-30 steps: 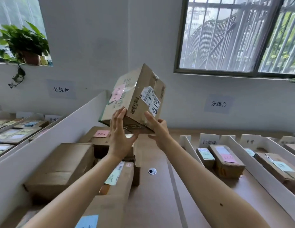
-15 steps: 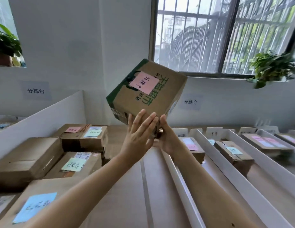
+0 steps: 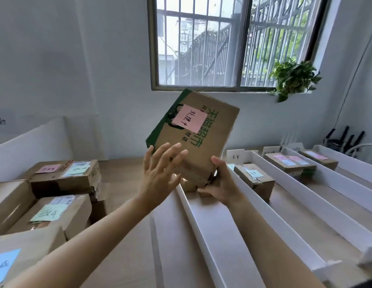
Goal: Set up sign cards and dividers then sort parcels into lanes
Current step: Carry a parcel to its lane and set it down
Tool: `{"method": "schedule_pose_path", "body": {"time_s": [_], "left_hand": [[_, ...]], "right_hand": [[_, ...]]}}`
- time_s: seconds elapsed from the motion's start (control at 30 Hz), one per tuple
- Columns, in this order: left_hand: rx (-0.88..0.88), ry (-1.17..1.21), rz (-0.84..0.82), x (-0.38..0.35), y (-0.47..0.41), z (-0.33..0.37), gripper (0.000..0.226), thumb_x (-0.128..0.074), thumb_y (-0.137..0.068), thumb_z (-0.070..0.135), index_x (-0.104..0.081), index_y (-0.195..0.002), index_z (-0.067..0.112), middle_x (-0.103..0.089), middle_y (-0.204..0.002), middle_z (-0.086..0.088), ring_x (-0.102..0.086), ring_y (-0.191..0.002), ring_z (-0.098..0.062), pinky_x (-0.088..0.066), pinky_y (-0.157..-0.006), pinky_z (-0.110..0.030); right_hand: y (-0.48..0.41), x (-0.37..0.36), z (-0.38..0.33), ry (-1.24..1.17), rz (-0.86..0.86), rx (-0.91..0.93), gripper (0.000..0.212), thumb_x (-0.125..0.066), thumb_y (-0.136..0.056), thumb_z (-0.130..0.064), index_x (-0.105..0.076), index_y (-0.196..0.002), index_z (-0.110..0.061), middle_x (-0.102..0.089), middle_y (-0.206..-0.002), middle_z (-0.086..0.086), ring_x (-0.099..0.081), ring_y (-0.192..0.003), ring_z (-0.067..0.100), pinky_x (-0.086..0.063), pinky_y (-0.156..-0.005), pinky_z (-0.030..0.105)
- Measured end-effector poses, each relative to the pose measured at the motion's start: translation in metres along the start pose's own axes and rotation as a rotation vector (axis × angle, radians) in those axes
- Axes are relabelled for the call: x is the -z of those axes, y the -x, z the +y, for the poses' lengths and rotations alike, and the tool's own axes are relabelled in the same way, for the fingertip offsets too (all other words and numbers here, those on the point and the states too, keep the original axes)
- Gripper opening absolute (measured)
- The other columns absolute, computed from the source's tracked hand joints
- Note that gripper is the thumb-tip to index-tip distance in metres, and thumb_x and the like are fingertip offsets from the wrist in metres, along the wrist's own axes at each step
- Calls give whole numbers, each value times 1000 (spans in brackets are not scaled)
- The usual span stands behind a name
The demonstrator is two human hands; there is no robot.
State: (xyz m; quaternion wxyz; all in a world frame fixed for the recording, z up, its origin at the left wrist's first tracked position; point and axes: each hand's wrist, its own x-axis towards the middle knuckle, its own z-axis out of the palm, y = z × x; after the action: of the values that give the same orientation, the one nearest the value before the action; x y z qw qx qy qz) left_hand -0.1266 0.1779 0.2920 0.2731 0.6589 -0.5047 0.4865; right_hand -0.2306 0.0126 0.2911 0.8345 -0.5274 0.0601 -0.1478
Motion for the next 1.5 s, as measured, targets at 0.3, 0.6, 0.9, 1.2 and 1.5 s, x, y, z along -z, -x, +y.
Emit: {"method": "schedule_pose_path", "body": {"time_s": [0.3, 0.6, 0.9, 1.2, 1.5], "left_hand": [[531, 880, -300, -23, -1, -4, 123, -73, -48, 74, -10, -148, 38, -34, -137, 38, -34, -126, 14, -38, -100, -14], [477, 861, -380, -94, 12, 19, 110, -88, -54, 1, -36, -123, 68, -50, -119, 15, -53, -108, -17, -49, -86, -14], [543, 871, -468, -168, 14, 29, 104, -92, -53, 19, -33, -128, 60, -52, -120, 15, -54, -108, -15, -44, -85, -15], [470, 1026, -512, -215, -2, 61, 102, -91, -54, 18, -33, -129, 54, -40, -126, 30, -45, -117, -1, -30, -90, 5], [479, 1035, -559, -244, -21, 112, 103, -90, -56, 12, -31, -132, 48, -47, -137, 3, -47, -121, -12, -38, -99, -14]], "right_hand": [[40, 67, -7, 182, 131, -118, 76, -64, -52, -58, -60, -122, -30, -71, -113, 2, -62, -109, 28, -44, -95, 49], [51, 123, -25, 432, 339, -217, 68, -59, -63, -67, -60, -118, -26, -68, -90, 1, -64, -80, 17, -43, -74, 36], [32, 147, -33, 722, 457, -13, 56, -50, -96, -43, -27, -147, -38, -60, -126, -11, -60, -114, 11, -51, -99, 39], [47, 179, -43, 697, 533, 33, 93, -76, -80, -30, -15, -148, -46, -46, -135, -19, -52, -117, -1, -49, -100, 32], [73, 226, -62, 783, 598, 49, 98, -83, -72, -26, -21, -144, -50, -41, -134, -25, -46, -117, -6, -46, -87, 9]]}}
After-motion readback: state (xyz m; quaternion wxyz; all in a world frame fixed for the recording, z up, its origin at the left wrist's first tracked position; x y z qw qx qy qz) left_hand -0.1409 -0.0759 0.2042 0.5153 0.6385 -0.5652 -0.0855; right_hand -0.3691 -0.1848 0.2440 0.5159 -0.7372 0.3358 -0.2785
